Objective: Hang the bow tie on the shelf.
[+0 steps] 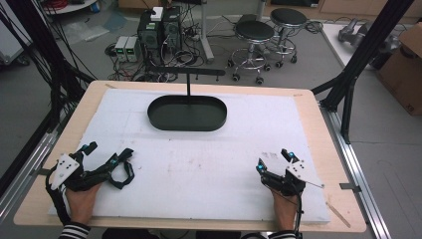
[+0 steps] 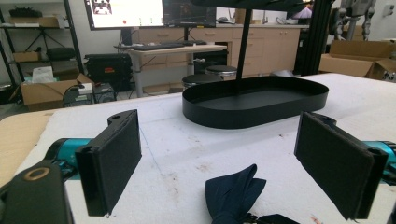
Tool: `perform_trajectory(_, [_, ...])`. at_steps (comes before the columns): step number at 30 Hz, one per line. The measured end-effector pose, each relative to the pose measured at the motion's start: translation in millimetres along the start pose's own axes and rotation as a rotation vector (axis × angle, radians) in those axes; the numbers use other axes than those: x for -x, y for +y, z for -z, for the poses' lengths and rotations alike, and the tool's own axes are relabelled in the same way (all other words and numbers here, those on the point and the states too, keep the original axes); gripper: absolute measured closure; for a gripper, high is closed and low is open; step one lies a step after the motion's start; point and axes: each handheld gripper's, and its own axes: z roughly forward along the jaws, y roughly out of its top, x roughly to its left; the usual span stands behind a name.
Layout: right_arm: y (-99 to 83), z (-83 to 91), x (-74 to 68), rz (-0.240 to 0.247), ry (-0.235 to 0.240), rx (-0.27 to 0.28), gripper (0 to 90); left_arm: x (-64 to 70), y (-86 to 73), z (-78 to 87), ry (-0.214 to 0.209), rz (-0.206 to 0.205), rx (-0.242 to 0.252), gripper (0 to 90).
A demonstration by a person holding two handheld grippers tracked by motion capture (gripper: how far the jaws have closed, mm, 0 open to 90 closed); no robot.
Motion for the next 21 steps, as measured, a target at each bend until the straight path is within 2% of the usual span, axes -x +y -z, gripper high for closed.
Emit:
perform_trajectory(6, [0.2, -0.5, 1.3, -0.012, 0.001, -0.003, 10.7, 1.2, 0.2, -0.2, 0.0, -0.013, 0.0, 15.1])
perform_trajectory(11, [0.6, -1.4, 0.0, 0.009, 0.007, -0.013, 10.6, 0.8, 0.3, -0.4, 0.003, -0.01, -0.006, 15.1])
perform_trajectory(17, [0.5, -0.9, 0.6, -0.004, 0.007, -0.012, 10.6, 0.7, 0.3, -0.8, 0.008, -0.005, -0.007, 15.1])
perform_trajectory(21, [0.2, -0.7, 0.3, 0.004, 0.007, -0.005, 10.6, 0.4, 0.5, -1.2, 0.009, 0.001, -0.01, 15.1])
